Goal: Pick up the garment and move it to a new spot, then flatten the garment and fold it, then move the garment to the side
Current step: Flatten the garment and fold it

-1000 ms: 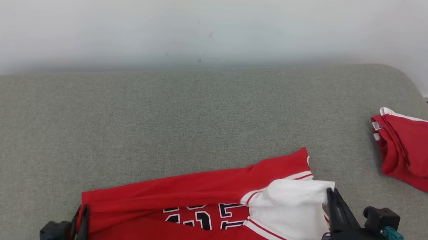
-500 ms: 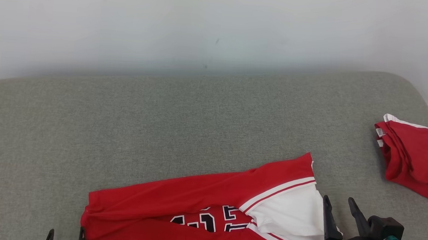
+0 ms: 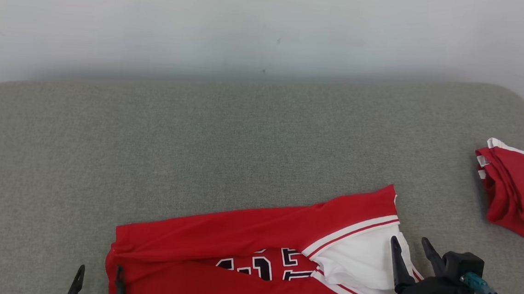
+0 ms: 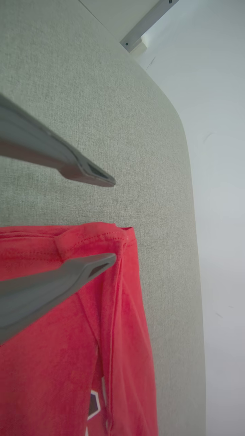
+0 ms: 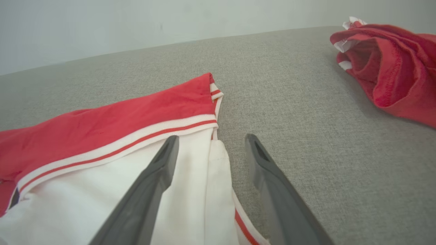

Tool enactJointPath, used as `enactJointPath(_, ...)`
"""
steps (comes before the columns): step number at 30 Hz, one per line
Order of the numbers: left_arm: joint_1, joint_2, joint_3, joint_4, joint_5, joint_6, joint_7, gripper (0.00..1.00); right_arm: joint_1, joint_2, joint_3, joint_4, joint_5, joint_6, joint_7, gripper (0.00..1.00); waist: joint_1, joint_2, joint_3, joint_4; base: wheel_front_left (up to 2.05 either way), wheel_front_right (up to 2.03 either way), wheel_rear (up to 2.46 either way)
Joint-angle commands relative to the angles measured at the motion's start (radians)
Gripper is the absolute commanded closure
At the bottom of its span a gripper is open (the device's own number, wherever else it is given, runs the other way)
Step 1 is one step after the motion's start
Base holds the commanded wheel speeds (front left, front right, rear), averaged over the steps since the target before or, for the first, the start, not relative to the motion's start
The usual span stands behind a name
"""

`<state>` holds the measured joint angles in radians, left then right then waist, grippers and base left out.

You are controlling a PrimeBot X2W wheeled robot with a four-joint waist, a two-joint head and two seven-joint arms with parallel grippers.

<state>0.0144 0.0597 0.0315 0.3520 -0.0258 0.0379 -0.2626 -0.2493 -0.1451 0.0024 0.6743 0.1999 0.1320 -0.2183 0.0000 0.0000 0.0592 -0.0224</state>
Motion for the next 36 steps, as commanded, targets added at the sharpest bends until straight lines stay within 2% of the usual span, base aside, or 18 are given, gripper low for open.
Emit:
enactJointPath(1, -0.012, -0.003, -0.006, -0.002, 0.008, -0.001, -0.003, 0.00, -0.017, -0.009, 0.002, 0.012, -0.008, -0.003, 0.008, 0.00, 0.0000, 0.0000, 0.016, 0.012, 0.00, 0.00, 0.00)
enactJointPath(9, -0.036, -0.005, -0.016, 0.004, -0.005, -0.011, -0.003, 0.00, -0.084, -0.016, 0.008, 0.115, -0.020, -0.003, 0.085, 0.00, 0.0000, 0.0000, 0.045, 0.045, 0.00, 0.00, 0.00)
enactJointPath(18, -0.034, -0.007, -0.010, 0.005, -0.016, -0.017, -0.003, 0.00, -0.084, 0.006, 0.067, 0.231, 0.038, -0.003, 0.170, 0.00, 0.0000, 0.0000, 0.044, 0.059, 0.00, 0.00, 0.00)
enactJointPath(19, -0.032, -0.008, -0.010, 0.004, -0.016, -0.016, -0.003, 0.00, -0.083, 0.008, 0.077, 0.236, 0.045, -0.003, 0.172, 0.06, 0.0000, 0.0000, 0.044, 0.058, 0.00, 0.00, 0.00)
enactJointPath(20, -0.030, -0.008, -0.011, 0.003, -0.016, -0.016, -0.003, 0.00, -0.083, 0.006, 0.087, 0.239, 0.052, 0.000, 0.172, 0.54, 0.0000, 0.0000, 0.044, 0.058, 0.00, 0.00, 0.00)
enactJointPath(21, -0.028, -0.008, -0.011, 0.002, -0.017, -0.016, -0.003, 0.00, -0.085, 0.003, 0.094, 0.241, 0.059, 0.000, 0.165, 0.93, 0.0000, 0.0000, 0.043, 0.056, 0.00, 0.00, 0.00)
enactJointPath(22, -0.027, -0.008, -0.010, 0.001, -0.019, -0.015, -0.003, 0.00, -0.086, -0.002, 0.094, 0.244, 0.066, -0.001, 0.157, 1.00, 0.0000, 0.0000, 0.043, 0.054, 0.00, 0.00, 0.00)
enactJointPath(28, -0.031, -0.009, -0.011, -0.001, -0.019, -0.015, -0.003, 0.00, -0.118, -0.073, 0.008, 0.264, 0.057, -0.007, 0.057, 1.00, 0.0000, 0.0000, 0.045, 0.045, 0.00, 0.00, 0.00)
enactJointPath(33, -0.032, -0.009, -0.015, 0.007, -0.020, -0.021, -0.003, 0.00, -0.144, -0.075, -0.068, 0.268, 0.023, -0.004, -0.013, 1.00, 0.0000, 0.0000, 0.040, 0.038, 0.00, 0.00, 0.00)
enactJointPath(36, -0.026, -0.009, -0.017, 0.007, -0.023, -0.021, -0.003, 0.00, -0.147, -0.057, -0.079, 0.247, 0.006, -0.004, -0.031, 1.00, 0.0000, 0.0000, 0.034, 0.032, 0.00, 0.00, 0.00)
